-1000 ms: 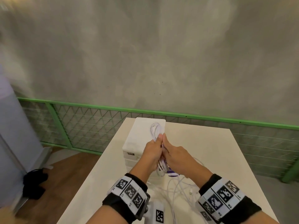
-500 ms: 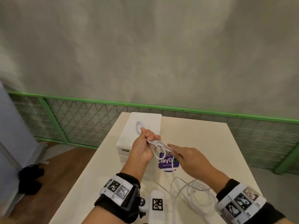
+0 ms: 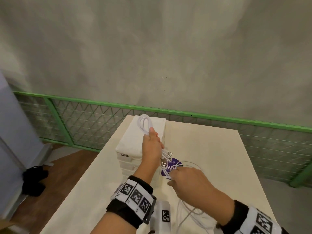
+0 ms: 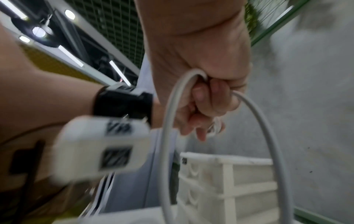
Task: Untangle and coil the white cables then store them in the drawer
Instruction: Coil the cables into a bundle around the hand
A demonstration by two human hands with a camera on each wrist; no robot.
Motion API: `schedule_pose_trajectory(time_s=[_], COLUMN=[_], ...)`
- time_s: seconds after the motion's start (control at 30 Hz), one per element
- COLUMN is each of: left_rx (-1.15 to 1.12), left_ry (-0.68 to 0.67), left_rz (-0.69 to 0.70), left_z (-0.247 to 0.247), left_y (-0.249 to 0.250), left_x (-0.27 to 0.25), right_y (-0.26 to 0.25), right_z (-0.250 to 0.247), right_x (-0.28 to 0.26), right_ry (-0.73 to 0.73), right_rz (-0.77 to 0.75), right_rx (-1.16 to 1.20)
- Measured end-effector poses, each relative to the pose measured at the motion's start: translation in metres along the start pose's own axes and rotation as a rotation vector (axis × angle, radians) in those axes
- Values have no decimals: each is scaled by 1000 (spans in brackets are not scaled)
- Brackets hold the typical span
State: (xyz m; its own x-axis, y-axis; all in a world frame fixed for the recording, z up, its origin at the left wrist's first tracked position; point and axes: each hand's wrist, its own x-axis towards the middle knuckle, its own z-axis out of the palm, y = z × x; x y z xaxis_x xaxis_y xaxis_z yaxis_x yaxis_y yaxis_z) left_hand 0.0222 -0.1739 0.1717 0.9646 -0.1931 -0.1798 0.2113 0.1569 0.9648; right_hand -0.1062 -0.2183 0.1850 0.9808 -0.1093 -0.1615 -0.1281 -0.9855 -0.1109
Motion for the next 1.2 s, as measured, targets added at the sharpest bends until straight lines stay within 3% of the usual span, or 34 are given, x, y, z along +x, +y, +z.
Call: schedule_pose_trajectory(time_s=[0.13, 0.23, 0.4, 0.5, 0.63, 0.7, 0.97, 1.2], left_rx=[400, 563, 717, 671, 459, 499, 782, 669], left_ry=[-52, -58, -224, -355, -545, -641, -900, -1028], left_rz=[265, 315, 360, 308, 76, 125, 162, 57], left_z=[-1, -1, 2, -3, -15, -18, -32, -39], left_y=[1, 6, 7, 0, -6, -6, 5, 14], left_x=[-17, -22, -22, -18, -13, -16, -16, -24], right_y=[11, 22, 28, 22, 23, 21, 25, 45], right_z=[-30, -47, -62, -65, -72, -76, -101, -116], right_x=[1, 2, 14, 23, 36, 42, 41, 36], right_ry=[14, -82, 27, 84, 236, 251, -39, 40], right_rz=[31, 12, 22, 54, 140, 144, 158, 229], right_rx=[308, 403, 463, 482, 502, 421, 459, 493])
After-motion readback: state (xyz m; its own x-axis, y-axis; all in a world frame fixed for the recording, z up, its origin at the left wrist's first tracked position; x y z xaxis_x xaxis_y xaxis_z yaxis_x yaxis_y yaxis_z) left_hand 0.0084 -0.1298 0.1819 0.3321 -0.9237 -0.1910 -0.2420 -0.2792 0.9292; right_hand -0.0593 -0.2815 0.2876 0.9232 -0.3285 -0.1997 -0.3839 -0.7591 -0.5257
